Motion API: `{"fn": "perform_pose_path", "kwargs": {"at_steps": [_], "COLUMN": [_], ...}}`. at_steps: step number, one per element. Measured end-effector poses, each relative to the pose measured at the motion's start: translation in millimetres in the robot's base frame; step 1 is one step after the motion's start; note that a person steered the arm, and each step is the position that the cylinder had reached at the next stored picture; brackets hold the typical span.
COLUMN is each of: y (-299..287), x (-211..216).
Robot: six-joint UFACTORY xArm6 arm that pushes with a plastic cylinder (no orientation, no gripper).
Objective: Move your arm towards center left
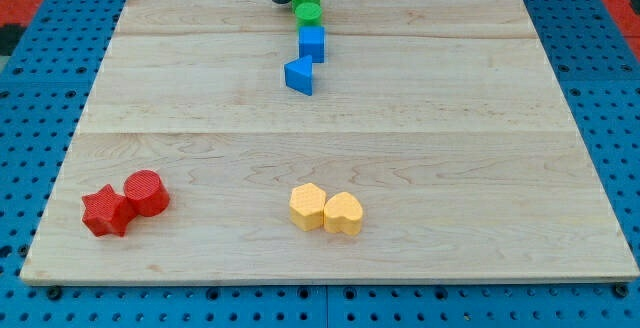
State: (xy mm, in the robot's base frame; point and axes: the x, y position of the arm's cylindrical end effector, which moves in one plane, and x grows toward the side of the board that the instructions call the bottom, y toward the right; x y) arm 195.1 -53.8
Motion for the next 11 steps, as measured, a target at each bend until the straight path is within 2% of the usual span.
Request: {"fn": "perform_pose_path", "kwargs": {"at_steps": [1, 2, 3, 5, 8, 9, 11], "y": [-4.8, -76.3, -115.3, -145.0, -145.1, -146.4, -211.7], "x": [1.5, 55.6, 114.9, 128.1, 127.8, 147.5, 208.7]}}
